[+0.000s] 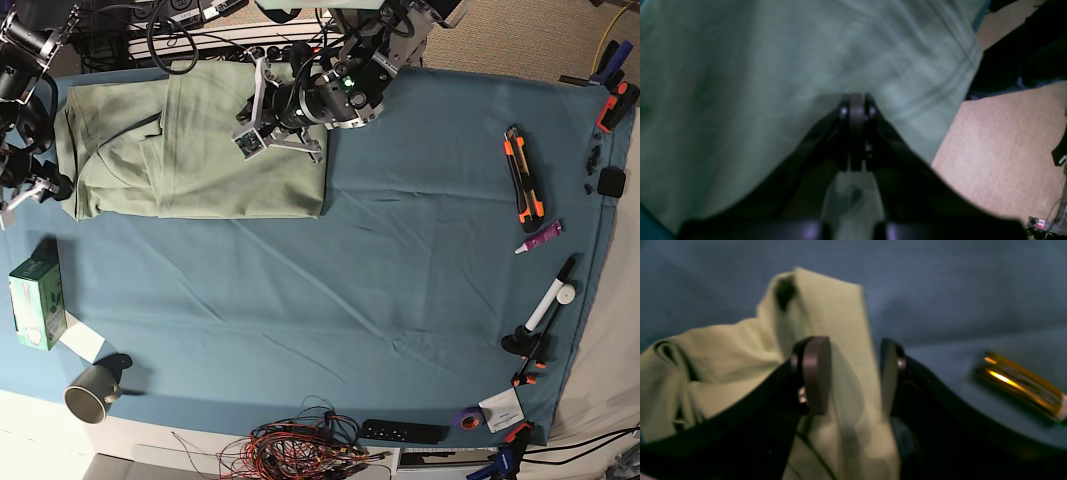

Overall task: Fold the T-shirt properly
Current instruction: 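Hold the shirt with the left gripper while the right gripper grasps the edge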

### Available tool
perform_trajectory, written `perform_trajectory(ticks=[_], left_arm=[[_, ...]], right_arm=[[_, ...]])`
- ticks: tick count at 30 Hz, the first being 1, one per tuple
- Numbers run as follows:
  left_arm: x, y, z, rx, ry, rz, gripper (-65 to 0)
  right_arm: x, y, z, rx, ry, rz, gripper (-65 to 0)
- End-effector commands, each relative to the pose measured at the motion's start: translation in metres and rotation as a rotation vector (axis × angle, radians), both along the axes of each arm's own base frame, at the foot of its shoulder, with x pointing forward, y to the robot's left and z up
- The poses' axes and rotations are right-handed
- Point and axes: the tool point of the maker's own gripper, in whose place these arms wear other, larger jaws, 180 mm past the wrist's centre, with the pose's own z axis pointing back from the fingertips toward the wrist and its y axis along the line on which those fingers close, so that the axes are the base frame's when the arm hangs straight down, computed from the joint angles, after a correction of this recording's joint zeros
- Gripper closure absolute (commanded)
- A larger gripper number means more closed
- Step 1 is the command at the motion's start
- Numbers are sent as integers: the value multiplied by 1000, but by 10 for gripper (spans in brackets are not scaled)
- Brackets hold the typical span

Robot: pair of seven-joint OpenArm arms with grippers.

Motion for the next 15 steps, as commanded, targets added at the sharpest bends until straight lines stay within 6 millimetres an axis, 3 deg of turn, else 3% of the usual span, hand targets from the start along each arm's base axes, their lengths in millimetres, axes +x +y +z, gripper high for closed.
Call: perform_trajectory(ticks=[1, 9, 15], left_arm=[[4, -9, 15, -52, -21, -1, 0], [4, -9, 15, -52, -22, -1, 0], [4, -9, 15, -52, -21, -1, 0]], right_arm=[[2, -5, 9, -14, 0, 14, -249], [1, 26, 19, 139, -24, 107, -249], [5, 29, 23, 162, -55, 110, -249]])
